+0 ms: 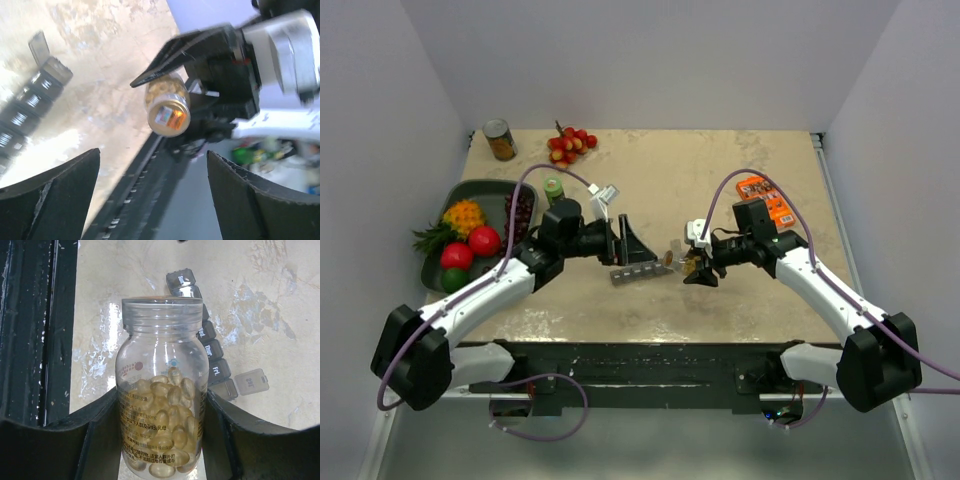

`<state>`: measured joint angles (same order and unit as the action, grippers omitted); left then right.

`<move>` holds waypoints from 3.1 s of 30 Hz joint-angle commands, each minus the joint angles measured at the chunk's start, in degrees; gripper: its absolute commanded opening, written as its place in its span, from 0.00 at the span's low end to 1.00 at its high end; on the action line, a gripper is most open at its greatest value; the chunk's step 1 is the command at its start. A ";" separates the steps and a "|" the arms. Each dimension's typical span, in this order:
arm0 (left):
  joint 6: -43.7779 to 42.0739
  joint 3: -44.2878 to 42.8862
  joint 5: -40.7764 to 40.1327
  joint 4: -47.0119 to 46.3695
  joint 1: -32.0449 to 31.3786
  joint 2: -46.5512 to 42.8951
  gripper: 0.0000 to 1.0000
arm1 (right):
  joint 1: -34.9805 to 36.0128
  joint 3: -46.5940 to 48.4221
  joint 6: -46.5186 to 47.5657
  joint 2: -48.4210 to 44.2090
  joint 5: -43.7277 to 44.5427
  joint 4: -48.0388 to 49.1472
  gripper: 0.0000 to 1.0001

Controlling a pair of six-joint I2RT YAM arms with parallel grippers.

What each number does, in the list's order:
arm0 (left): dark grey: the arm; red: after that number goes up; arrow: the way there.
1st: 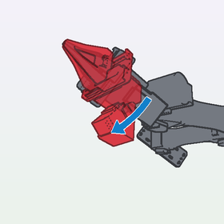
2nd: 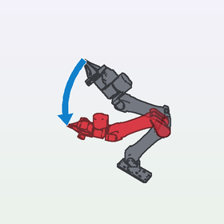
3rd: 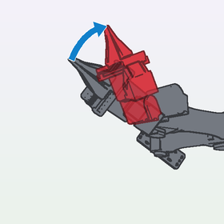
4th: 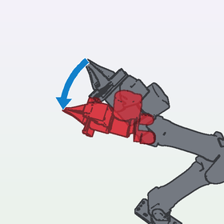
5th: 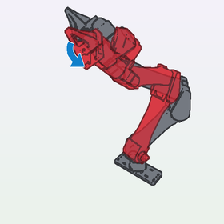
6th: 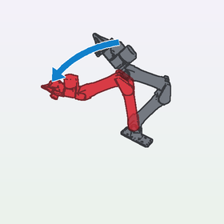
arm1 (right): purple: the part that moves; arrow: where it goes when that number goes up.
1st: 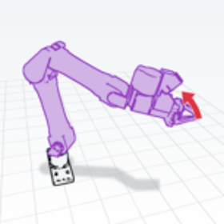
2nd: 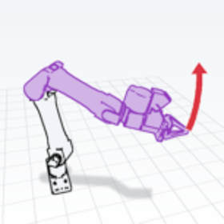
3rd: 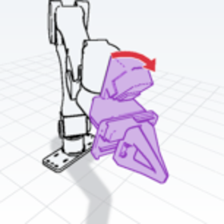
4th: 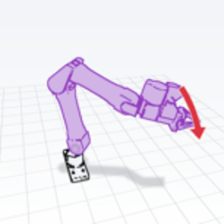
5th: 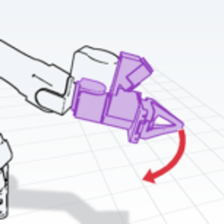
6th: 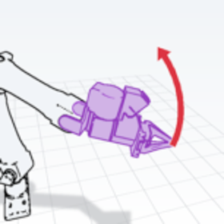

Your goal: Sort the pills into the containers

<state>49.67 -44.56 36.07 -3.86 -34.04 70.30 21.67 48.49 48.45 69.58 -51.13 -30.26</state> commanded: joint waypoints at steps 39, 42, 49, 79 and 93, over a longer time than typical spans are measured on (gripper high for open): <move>-67.51 -2.99 -0.57 -12.84 -12.63 4.84 0.62 | -0.40 0.20 3.41 -1.11 -5.47 -0.85 0.00; -67.16 -3.08 -0.65 -12.75 -12.63 5.28 0.57 | -0.31 0.20 3.41 -1.03 -5.47 -0.85 0.00; -64.71 -3.08 -1.09 -12.23 -12.63 5.90 0.30 | -0.31 0.20 3.41 -1.11 -5.29 -0.94 0.00; -13.00 -11.44 -21.63 22.29 -0.24 4.05 0.00 | -1.81 -0.06 -0.45 -1.64 -2.22 2.40 0.00; -23.39 0.43 -51.63 28.38 5.21 7.65 0.05 | -4.79 -1.20 -8.80 -1.64 2.79 9.34 0.00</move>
<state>29.17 -45.12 -8.05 25.12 -29.69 76.09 17.80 48.10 43.33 69.56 -50.22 -25.47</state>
